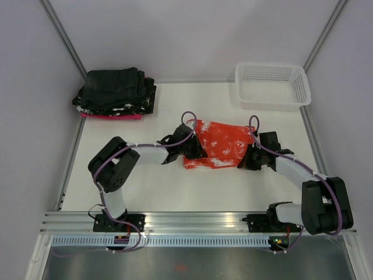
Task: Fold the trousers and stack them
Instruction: Fold the trousers, then neatly place the folded trousers to the corner
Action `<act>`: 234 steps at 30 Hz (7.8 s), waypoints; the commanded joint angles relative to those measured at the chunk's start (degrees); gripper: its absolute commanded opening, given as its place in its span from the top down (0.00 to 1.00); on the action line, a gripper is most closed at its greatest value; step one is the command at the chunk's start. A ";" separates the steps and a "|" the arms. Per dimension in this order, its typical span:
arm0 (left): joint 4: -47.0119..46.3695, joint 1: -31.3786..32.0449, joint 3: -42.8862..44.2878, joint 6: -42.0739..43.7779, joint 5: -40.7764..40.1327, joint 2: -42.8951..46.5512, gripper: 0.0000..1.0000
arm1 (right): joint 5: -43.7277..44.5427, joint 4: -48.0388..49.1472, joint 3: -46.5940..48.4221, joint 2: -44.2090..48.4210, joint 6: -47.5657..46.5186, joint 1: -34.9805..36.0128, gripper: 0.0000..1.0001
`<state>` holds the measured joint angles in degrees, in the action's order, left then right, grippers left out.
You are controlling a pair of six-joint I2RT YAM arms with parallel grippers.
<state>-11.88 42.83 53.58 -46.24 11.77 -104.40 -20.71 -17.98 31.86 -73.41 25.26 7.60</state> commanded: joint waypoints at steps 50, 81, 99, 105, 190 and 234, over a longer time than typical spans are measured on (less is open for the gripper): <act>-0.42 0.06 0.48 4.50 2.99 3.24 0.98 | 9.46 -3.73 1.72 3.01 -0.12 -0.39 0.97; 27.51 -1.86 -1.03 15.03 -14.84 26.71 0.30 | 20.36 -12.52 23.16 -3.22 -8.81 -1.18 0.34; 16.11 -10.22 1.88 15.83 -5.62 10.72 0.18 | 8.42 -0.94 19.92 -13.34 -9.26 -6.72 0.02; 6.72 -12.07 -1.45 13.02 -0.54 6.49 0.21 | 8.23 2.59 16.13 -14.22 -8.29 -6.89 0.04; 15.05 -74.47 59.27 11.44 -8.70 -21.46 0.98 | 10.52 43.56 116.42 -85.06 27.83 25.45 0.48; 24.63 -37.74 55.23 28.31 -15.28 -3.17 0.24 | 16.31 3.74 51.04 -11.17 -3.27 13.07 0.03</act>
<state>12.75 4.19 110.39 -14.04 -2.90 -102.91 -8.21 -11.86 86.59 -88.99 25.67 21.47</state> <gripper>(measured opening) 0.788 0.967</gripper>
